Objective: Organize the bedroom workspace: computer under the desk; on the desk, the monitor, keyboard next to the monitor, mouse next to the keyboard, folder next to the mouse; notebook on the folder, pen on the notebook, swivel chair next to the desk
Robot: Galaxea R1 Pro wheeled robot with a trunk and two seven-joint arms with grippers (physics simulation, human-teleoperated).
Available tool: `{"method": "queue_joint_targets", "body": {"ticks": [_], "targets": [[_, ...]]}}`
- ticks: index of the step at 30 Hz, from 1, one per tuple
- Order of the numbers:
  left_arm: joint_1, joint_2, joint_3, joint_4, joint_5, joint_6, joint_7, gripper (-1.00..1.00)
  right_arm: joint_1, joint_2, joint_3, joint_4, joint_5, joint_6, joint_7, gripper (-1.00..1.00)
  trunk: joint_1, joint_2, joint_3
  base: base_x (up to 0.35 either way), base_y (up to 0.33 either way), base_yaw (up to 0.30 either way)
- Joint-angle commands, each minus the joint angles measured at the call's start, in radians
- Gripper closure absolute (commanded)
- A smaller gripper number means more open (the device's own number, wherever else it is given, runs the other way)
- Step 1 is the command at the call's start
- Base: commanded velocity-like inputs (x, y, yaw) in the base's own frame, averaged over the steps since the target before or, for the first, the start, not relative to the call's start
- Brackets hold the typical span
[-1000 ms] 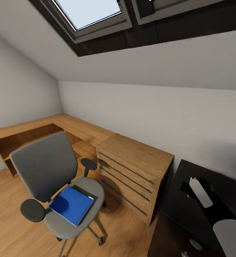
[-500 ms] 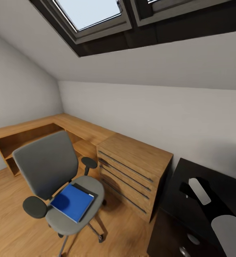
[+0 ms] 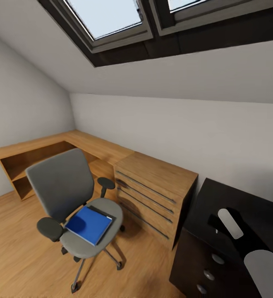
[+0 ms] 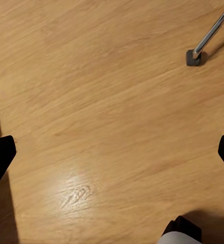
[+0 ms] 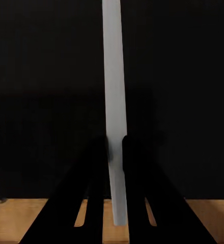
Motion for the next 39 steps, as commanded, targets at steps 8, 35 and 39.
{"method": "queue_joint_targets", "body": {"ticks": [8, 35, 39], "targets": [[0.000, 0.001, -0.003, -0.002, 0.006, -0.003, 0.002, -1.00, -0.001, -0.001, 0.004, -0.001, -0.011, -0.008, 0.051, 1.00, 0.000, -0.001, -0.001, 0.020, 0.067, 0.000], [0.000, -0.003, -0.003, -0.006, 0.004, -0.004, 0.002, -1.00, -0.001, -0.001, 0.009, 0.050, 0.008, -0.072, 0.081, 1.00, 0.000, -0.001, -0.001, 0.072, 0.015, 0.000], [0.000, -0.002, -0.003, -0.006, 0.004, -0.004, 0.002, -1.00, -0.001, -0.001, 0.009, 0.052, 0.029, -0.086, 0.110, 1.00, 0.000, -0.001, -0.001, 0.000, 0.000, 0.000]]}}
